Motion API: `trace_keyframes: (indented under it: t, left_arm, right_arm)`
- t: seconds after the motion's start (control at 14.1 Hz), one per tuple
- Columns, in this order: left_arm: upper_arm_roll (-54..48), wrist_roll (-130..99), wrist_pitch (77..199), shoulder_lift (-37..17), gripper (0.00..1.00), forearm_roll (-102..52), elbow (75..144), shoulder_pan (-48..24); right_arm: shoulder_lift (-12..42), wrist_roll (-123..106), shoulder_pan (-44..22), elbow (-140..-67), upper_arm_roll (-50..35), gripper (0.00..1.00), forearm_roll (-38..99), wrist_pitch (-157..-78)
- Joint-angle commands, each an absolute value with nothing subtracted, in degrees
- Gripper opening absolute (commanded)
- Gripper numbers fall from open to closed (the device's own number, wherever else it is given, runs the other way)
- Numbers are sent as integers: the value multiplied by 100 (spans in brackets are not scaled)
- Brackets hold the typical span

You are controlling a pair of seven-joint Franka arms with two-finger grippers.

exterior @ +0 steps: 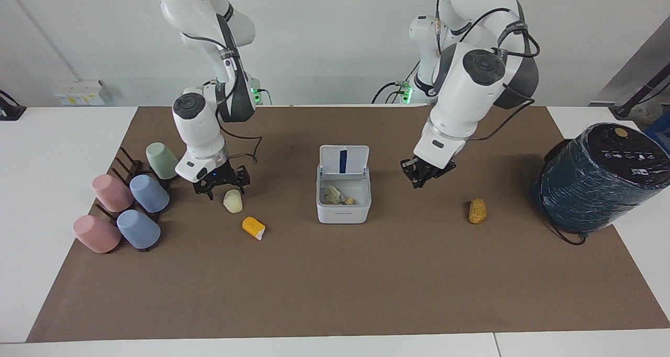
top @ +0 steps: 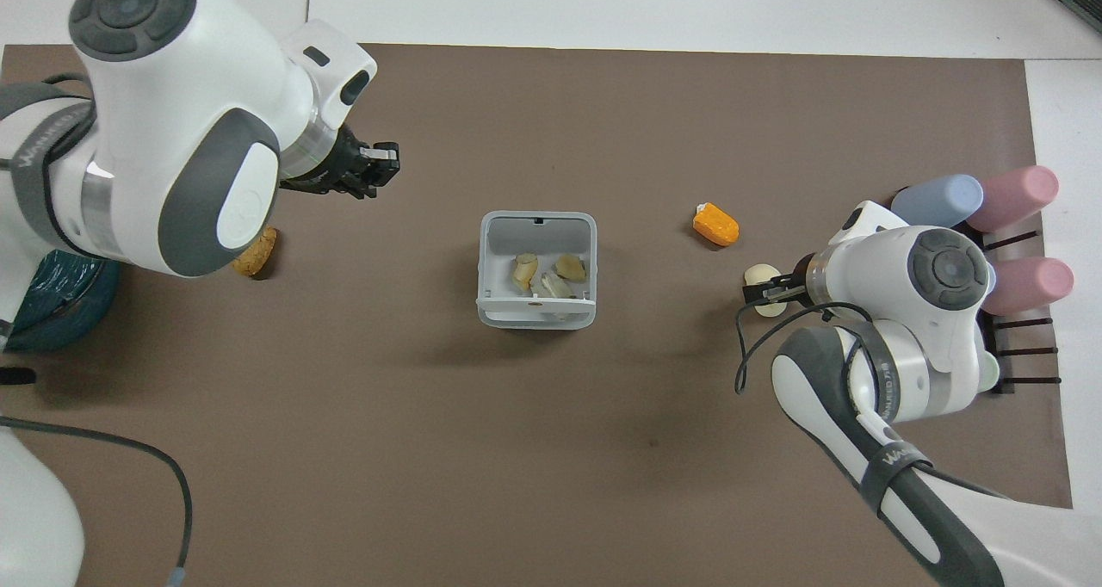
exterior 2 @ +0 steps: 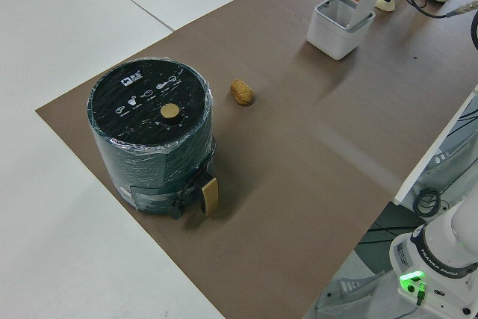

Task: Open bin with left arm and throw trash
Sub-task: 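Grasp the cream piece with the right gripper while the left gripper withdraws, then drop the cream piece in the bin while the left gripper grasps the nugget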

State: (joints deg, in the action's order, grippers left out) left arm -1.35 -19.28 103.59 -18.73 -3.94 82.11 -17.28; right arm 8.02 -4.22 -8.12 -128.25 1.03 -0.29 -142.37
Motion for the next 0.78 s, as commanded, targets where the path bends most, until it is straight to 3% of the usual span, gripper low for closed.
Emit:
trace_keyframes:
  t: [0.0, 0.07, 0.14, 0.28, 0.36, 0.43, 0.71]
  left_arm:
    - [-193, -1172, 10362, -1784, 24, -308, 8384, -1302]
    - [-193, -995, 10467, -1749, 31, -316, 8480, -1205]
    - [-185, -932, 10607, -1697, 36, -308, 8612, -1117]
    - [-185, -949, 11080, -1522, 68, -308, 9120, -1046]
    - [-176, -949, 11361, -1390, 88, -308, 9445, -1037]
    - [-158, -949, 11634, -1284, 96, -308, 9779, -1011]
    - [-150, -459, 12680, -845, 100, -299, 11098, -835]
  right_arm:
    - [729, -580, -817, -12964, 97, 8, 105, -14388]
    - [721, -528, -817, -12964, 97, 0, 105, -14362]
    - [729, -519, -817, -12946, 97, 0, 105, -14344]
    - [721, -440, -826, -12903, 88, 0, 105, -14344]
    - [686, -309, -835, -12885, 88, 0, 105, -14344]
    - [651, -203, -852, -12833, 88, 0, 105, -14335]
    - [492, 271, -1133, -12385, 88, 0, 105, -13853]
